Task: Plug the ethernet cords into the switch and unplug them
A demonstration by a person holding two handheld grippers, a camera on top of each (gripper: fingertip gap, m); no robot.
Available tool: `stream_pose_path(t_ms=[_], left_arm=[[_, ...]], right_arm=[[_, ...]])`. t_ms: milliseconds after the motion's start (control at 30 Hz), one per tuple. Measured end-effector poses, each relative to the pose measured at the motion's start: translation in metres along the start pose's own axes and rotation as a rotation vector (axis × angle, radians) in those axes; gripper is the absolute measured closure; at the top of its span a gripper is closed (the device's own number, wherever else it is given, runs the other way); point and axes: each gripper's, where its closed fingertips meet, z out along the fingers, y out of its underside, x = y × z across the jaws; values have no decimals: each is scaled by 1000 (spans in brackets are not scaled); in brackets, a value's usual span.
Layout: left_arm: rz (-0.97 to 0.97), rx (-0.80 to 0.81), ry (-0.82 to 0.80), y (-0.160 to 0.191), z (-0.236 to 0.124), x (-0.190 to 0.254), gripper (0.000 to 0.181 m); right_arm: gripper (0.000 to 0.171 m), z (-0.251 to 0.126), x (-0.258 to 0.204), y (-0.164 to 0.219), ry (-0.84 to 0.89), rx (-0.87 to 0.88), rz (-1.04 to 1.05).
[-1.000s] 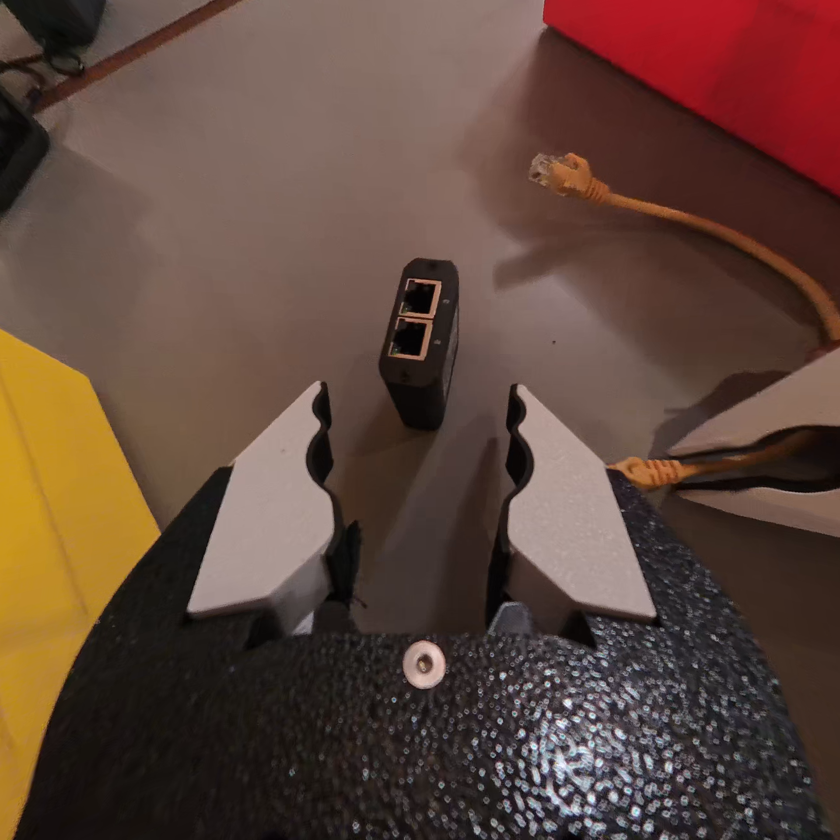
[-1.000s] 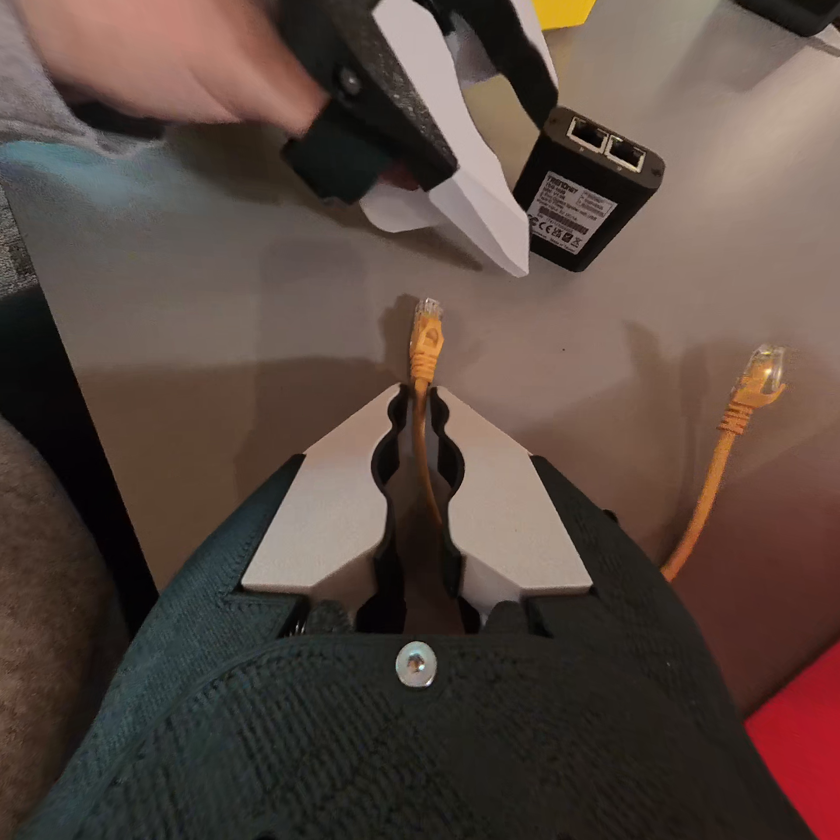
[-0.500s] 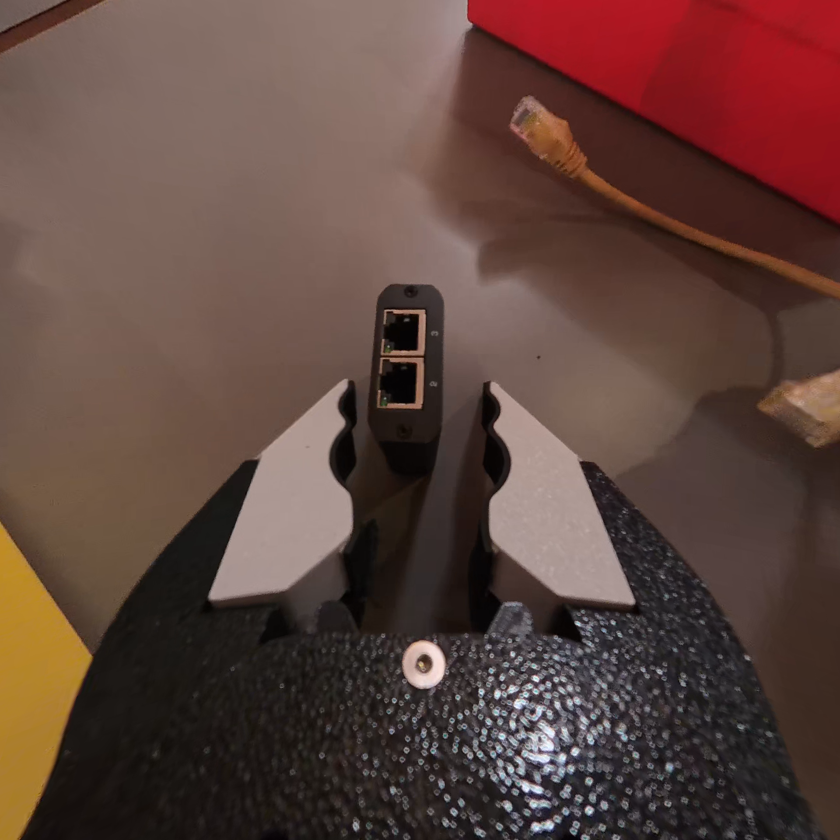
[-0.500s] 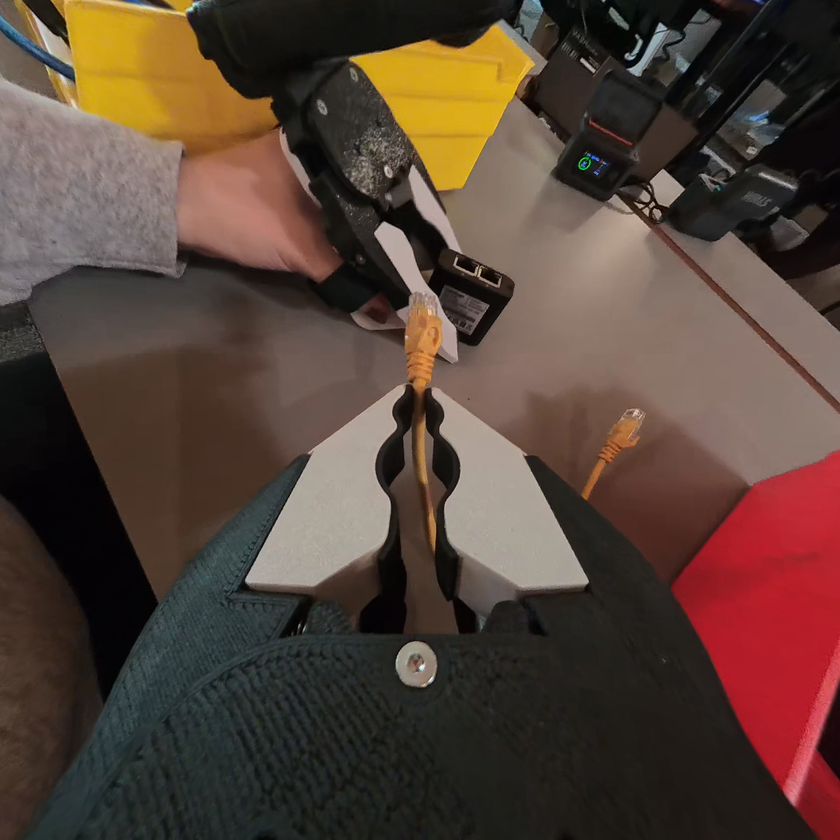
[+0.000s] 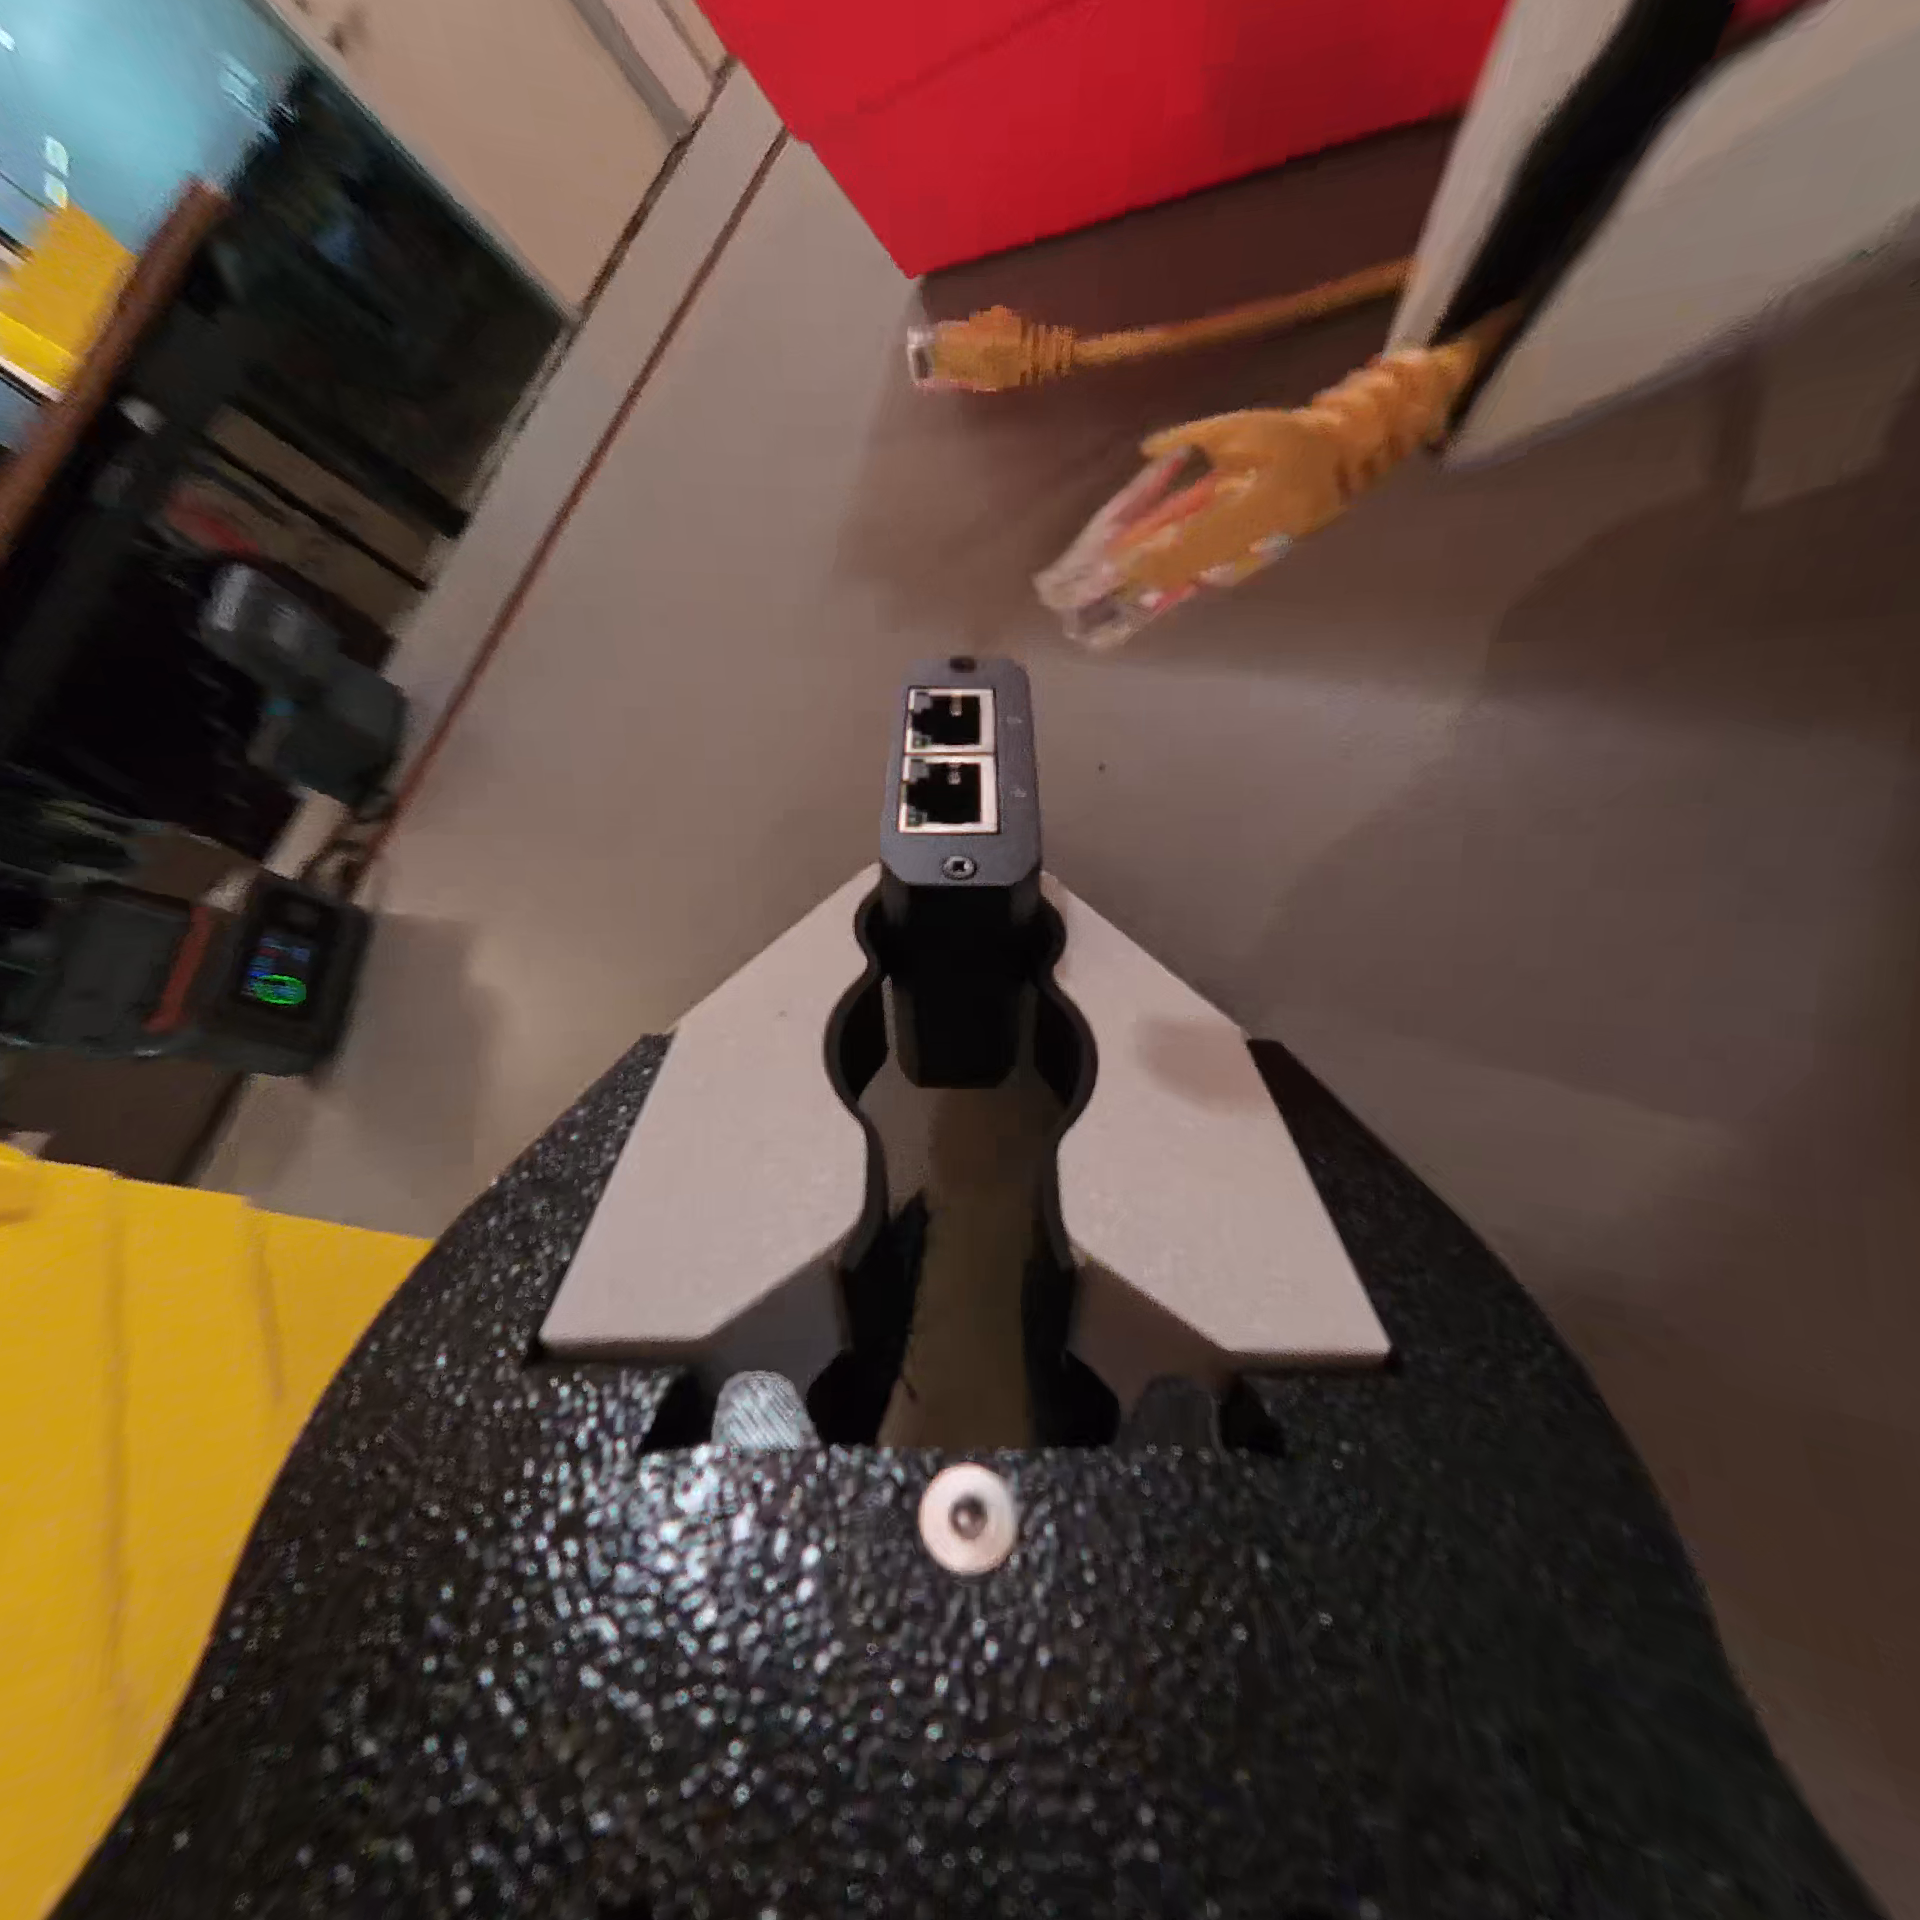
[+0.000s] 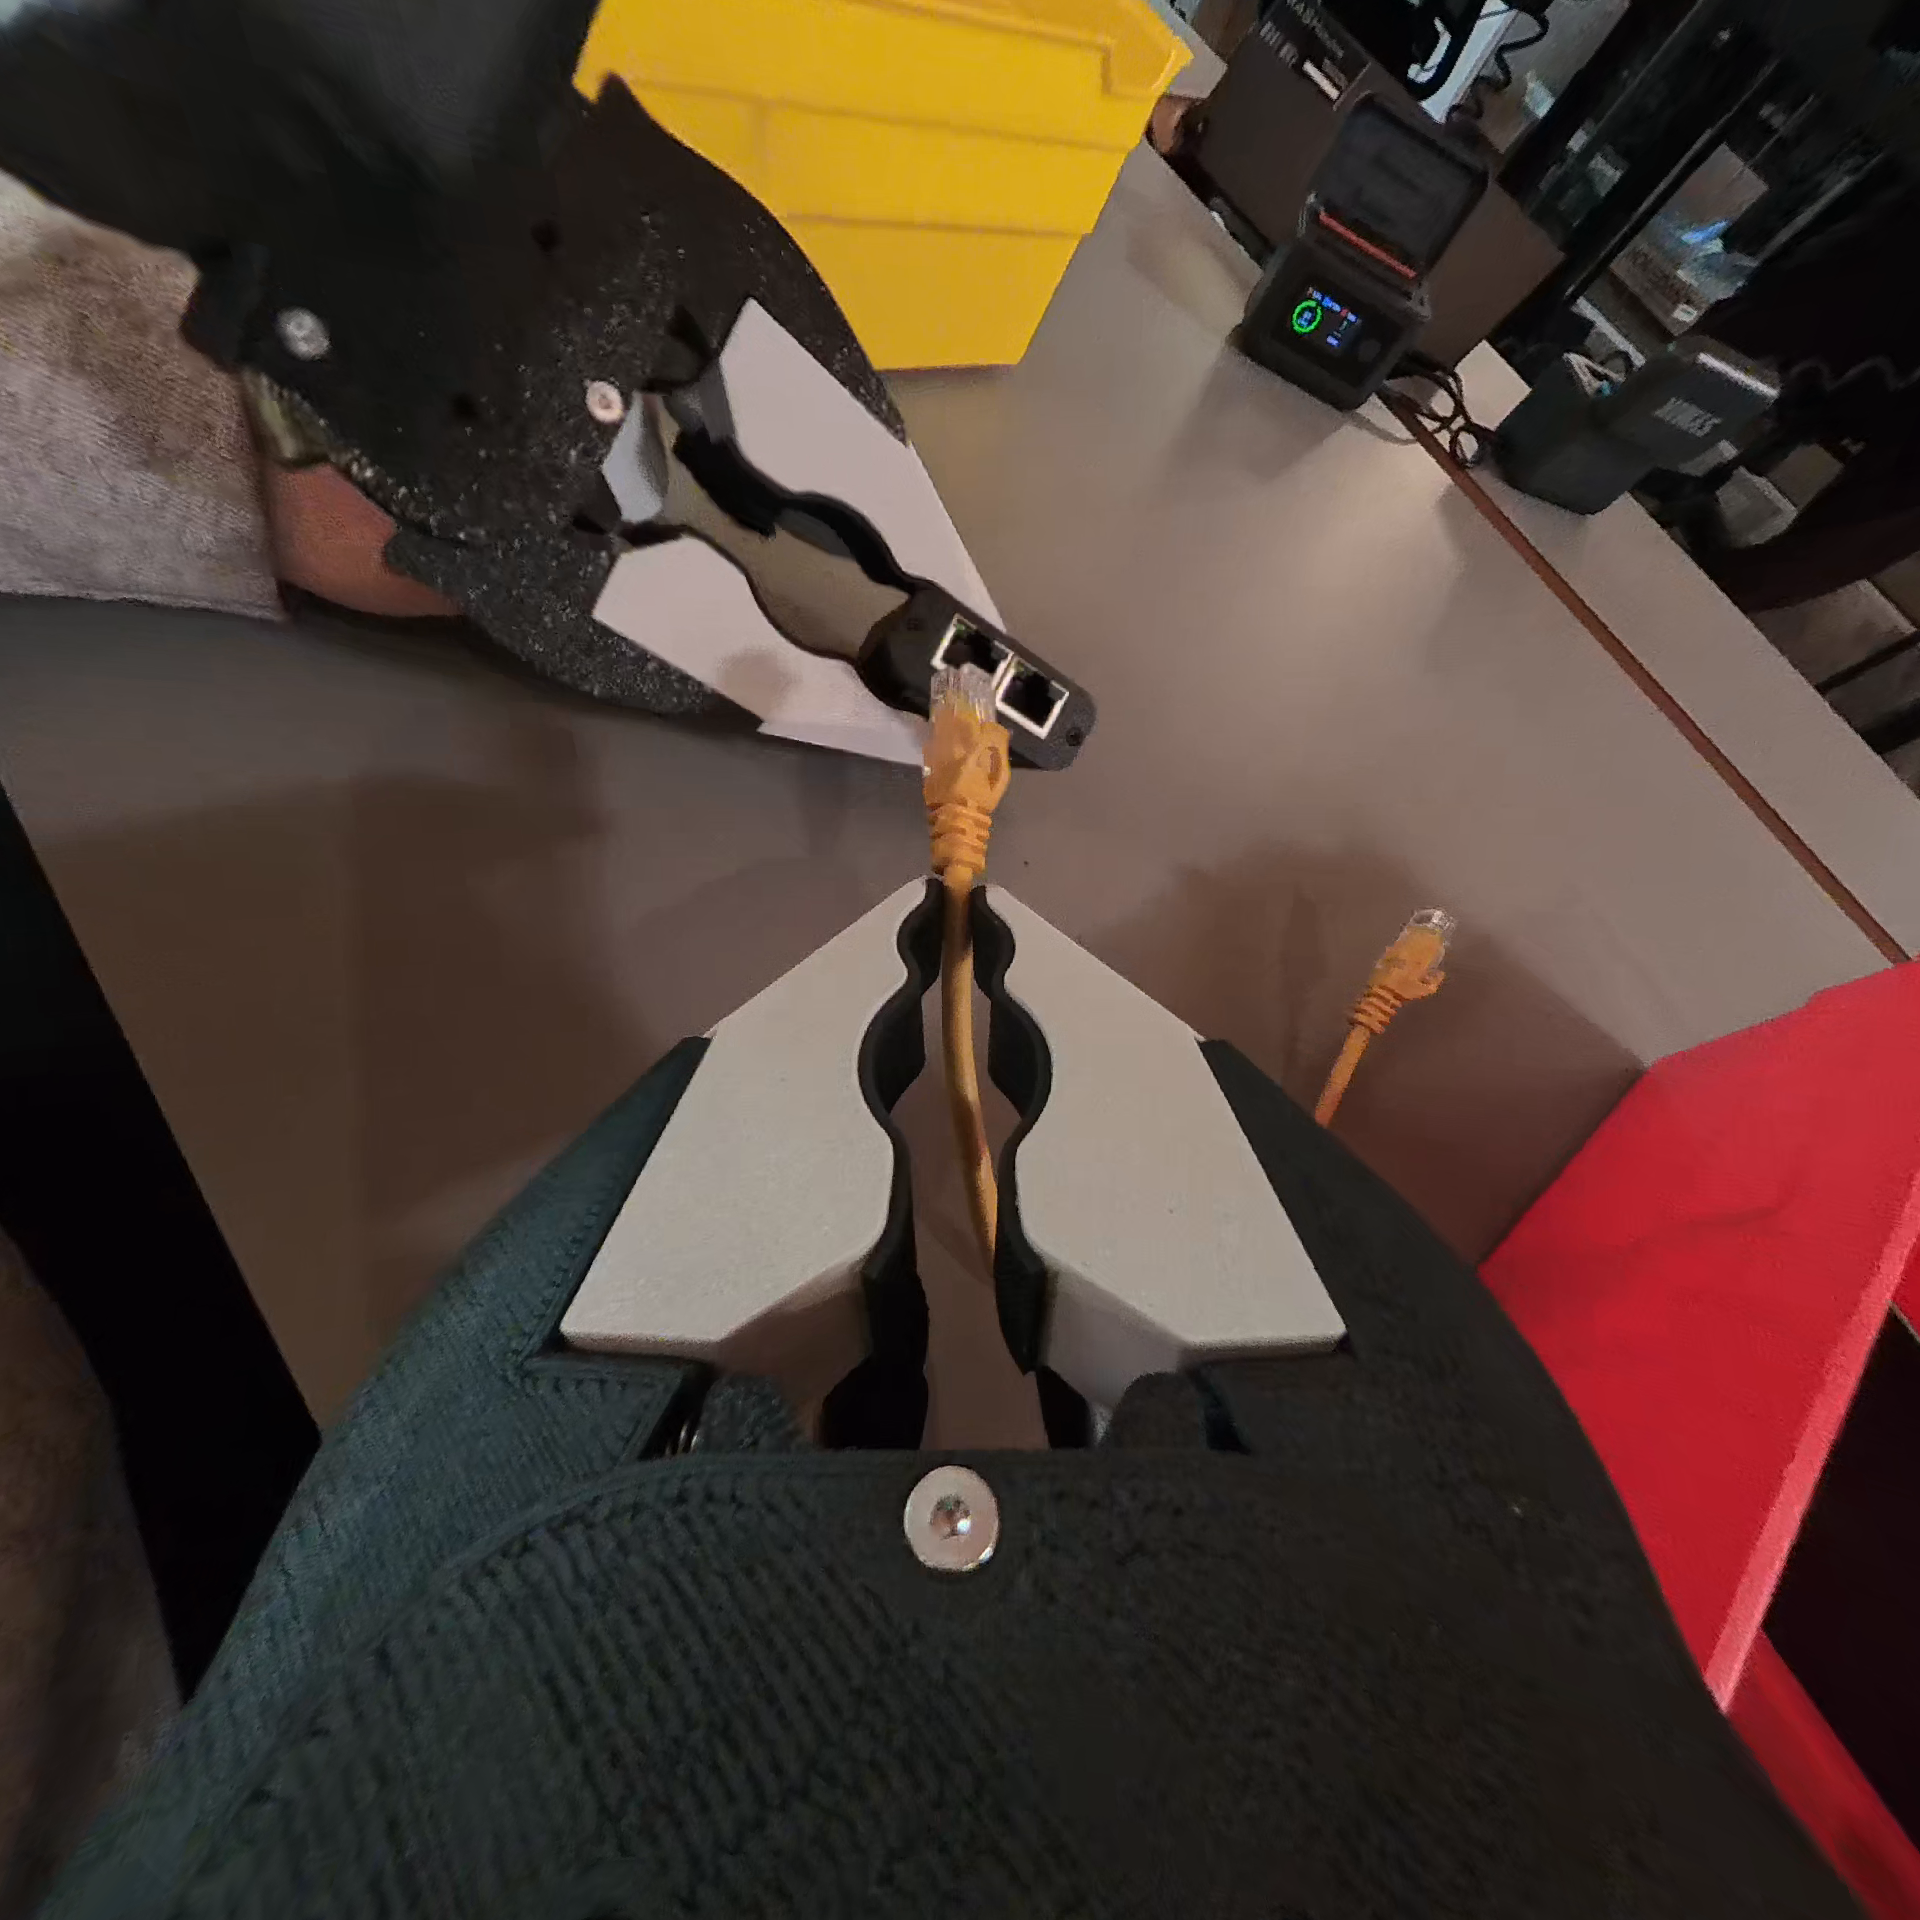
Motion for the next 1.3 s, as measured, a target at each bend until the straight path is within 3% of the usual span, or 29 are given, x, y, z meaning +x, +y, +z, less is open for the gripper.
stream_pose_path(t_ms=[33, 267, 700, 1300], left_arm=[[64, -17, -34, 1, 0, -1, 160], [427, -83, -163, -1, -1, 10, 159], [557, -191, -273, 0, 0, 7, 159], [605, -161, -269, -2, 2, 8, 160]], right_arm=[[168, 0, 0, 1, 3, -8, -4], [168, 3, 5, 17, 29, -107, -18], [168, 14, 4, 36, -19, -231, 60], [168, 17, 5, 36, -26, -226, 31]])
